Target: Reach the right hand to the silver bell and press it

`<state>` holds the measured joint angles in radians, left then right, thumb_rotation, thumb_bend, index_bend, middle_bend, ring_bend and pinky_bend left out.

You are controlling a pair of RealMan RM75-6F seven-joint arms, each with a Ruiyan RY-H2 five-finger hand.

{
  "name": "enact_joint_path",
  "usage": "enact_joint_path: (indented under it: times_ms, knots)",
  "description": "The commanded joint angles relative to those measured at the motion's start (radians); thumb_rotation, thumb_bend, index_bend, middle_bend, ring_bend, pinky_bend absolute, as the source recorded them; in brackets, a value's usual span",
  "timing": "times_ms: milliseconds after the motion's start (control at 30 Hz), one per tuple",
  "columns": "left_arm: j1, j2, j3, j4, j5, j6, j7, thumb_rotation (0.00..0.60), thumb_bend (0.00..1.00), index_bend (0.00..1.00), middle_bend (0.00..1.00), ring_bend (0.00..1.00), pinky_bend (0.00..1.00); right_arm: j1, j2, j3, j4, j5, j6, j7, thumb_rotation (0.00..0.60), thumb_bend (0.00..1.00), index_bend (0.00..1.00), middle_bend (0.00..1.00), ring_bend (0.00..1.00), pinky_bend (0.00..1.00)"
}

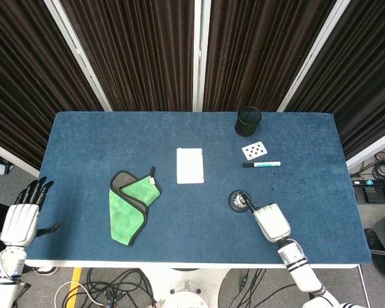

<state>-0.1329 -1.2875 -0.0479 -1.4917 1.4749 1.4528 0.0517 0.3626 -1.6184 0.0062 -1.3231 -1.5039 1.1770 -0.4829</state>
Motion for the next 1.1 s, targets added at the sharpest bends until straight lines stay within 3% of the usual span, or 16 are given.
enact_joint_path:
  times_ms: [33, 200, 500, 833, 1100]
  knots:
    - [0.0, 0.0, 0.0, 0.001, -0.001, -0.001, -0.001, 0.6, 0.03, 0.1, 0.01, 0.0, 0.16, 0.003, -0.003, -0.005, 0.008, 0.023, -0.031, -0.018, 0.6, 1.0, 0.0, 0.87, 0.8, 0.74]
    - [0.003, 0.004, 0.001, 0.002, -0.003, 0.0, -0.001, 0.6, 0.03, 0.1, 0.01, 0.0, 0.16, 0.004, -0.005, -0.009, 0.005, 0.044, -0.052, -0.043, 0.6, 1.0, 0.0, 0.87, 0.8, 0.74]
    - [-0.002, 0.004, -0.001, -0.006, 0.001, -0.002, 0.005, 0.6, 0.03, 0.1, 0.01, 0.0, 0.16, 0.003, 0.017, -0.002, -0.03, 0.002, 0.009, -0.01, 0.6, 1.0, 0.0, 0.87, 0.8, 0.74]
    - [0.0, 0.005, -0.001, -0.003, -0.005, -0.006, 0.003, 0.6, 0.03, 0.1, 0.01, 0.0, 0.16, 0.009, 0.012, -0.006, -0.028, 0.089, -0.075, -0.09, 0.6, 1.0, 0.0, 0.87, 0.8, 0.74]
    - [0.0, 0.005, 0.001, -0.01, 0.007, 0.003, 0.006, 0.6, 0.03, 0.1, 0.01, 0.0, 0.16, -0.014, 0.079, 0.013, -0.105, -0.007, 0.079, -0.004, 0.6, 1.0, 0.0, 0.87, 0.8, 0.74]
